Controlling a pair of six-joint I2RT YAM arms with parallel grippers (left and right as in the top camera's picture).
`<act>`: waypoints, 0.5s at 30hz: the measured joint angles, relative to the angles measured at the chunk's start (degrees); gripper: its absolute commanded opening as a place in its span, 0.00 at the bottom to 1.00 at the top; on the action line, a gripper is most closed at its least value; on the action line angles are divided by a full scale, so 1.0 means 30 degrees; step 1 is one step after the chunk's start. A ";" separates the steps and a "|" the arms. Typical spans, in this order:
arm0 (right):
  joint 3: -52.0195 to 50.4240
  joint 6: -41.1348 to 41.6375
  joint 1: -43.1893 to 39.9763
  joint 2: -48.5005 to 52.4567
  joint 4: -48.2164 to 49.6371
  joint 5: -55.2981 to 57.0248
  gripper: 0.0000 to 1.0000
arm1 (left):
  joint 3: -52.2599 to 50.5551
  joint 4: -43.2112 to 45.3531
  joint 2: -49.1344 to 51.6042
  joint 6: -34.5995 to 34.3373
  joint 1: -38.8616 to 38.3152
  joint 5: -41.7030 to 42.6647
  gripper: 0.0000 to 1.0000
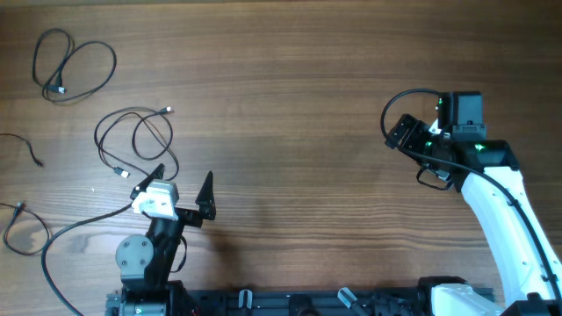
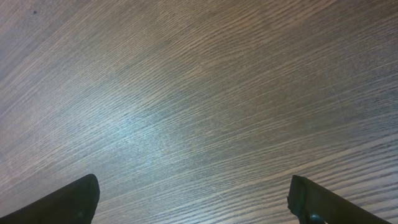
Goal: Untangle cables
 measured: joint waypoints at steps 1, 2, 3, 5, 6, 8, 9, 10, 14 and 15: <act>0.0000 0.0000 0.0000 0.0000 0.0000 0.0000 1.00 | 0.0000 0.0000 0.0000 0.0000 0.0000 0.0000 1.00; 0.0000 0.0000 0.0000 0.0000 0.0000 0.0000 1.00 | 0.0000 0.0000 0.0000 0.0000 0.0000 0.0000 1.00; 0.0000 0.0000 0.0000 0.0000 0.0000 0.0000 1.00 | 0.0000 0.0000 0.0000 0.0000 0.0000 -0.0007 1.00; 0.0000 0.0000 0.0000 0.0000 0.0000 0.0000 1.00 | 0.0000 0.0000 0.0000 0.0000 0.0000 0.0000 1.00; 0.0000 0.0000 0.0000 -0.0073 -0.0007 0.0000 1.00 | 0.0000 0.0000 0.0000 0.0000 0.0000 0.0000 1.00; 0.0000 0.0000 0.0000 -0.0743 -0.0007 0.0000 1.00 | 0.0000 0.0000 0.0000 0.0000 0.0000 0.0000 1.00; -0.0007 0.0000 0.0000 -0.1457 0.0000 0.0000 1.00 | 0.0000 0.0000 0.0000 0.0000 0.0000 0.0000 1.00; -0.0036 0.0000 0.0000 -0.2098 0.0007 0.0000 1.00 | 0.0000 0.0000 0.0000 0.0000 0.0000 0.0000 1.00; -0.0780 0.0000 0.0000 -0.5850 0.0036 0.0000 1.00 | 0.0000 -0.0022 0.0036 0.0000 0.0000 0.0000 1.00; -0.1049 0.0007 0.0000 -0.6965 0.0000 0.0000 1.00 | 0.0000 0.0000 0.0073 0.0000 0.0000 -0.0007 1.00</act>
